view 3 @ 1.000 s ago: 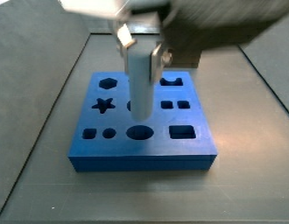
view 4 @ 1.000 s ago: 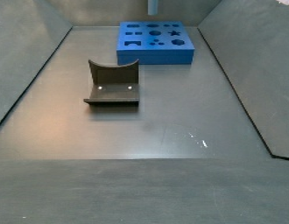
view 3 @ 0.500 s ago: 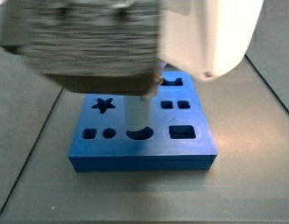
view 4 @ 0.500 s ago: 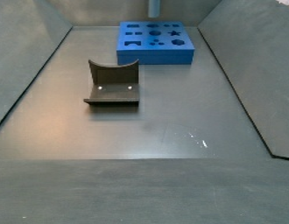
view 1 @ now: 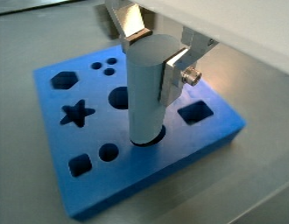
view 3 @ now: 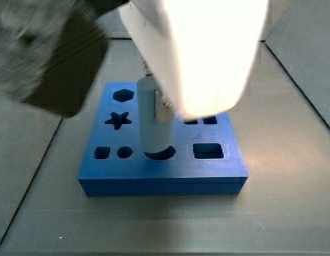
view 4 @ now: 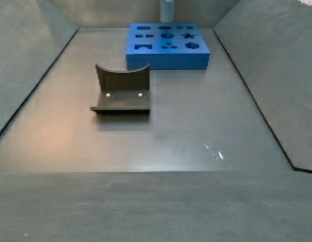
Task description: Insert the oval object.
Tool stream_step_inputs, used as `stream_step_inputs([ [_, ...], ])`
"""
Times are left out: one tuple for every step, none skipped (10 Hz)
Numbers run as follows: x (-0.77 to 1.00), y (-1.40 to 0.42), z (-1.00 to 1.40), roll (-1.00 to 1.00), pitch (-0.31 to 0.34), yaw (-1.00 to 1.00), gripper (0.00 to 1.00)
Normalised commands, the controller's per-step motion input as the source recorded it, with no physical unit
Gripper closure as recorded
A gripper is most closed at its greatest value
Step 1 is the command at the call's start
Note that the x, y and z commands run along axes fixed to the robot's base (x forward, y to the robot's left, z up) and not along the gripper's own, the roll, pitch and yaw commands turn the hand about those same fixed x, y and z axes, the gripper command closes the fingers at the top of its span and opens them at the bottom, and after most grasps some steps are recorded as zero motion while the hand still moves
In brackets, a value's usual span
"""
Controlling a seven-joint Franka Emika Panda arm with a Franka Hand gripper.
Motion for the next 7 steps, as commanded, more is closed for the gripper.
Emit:
stream_step_inputs([
  [0.0,0.0,-0.31,0.12,0.0,-0.98,1.0],
  [0.26,0.0,-0.23,0.15,0.071,-0.64,1.0],
  [0.31,-0.19,-0.17,0.17,0.147,-0.42,1.0],
  [0.35,-0.17,-0.25,0.1,0.107,-0.47,1.0],
  [0.36,-0.09,-0.31,0.09,0.091,-0.53,1.0],
  [0.19,0.0,-0.41,0.15,0.106,-0.52,1.0],
  [0.0,0.01,-0.46,0.07,0.081,-0.47,1.0],
])
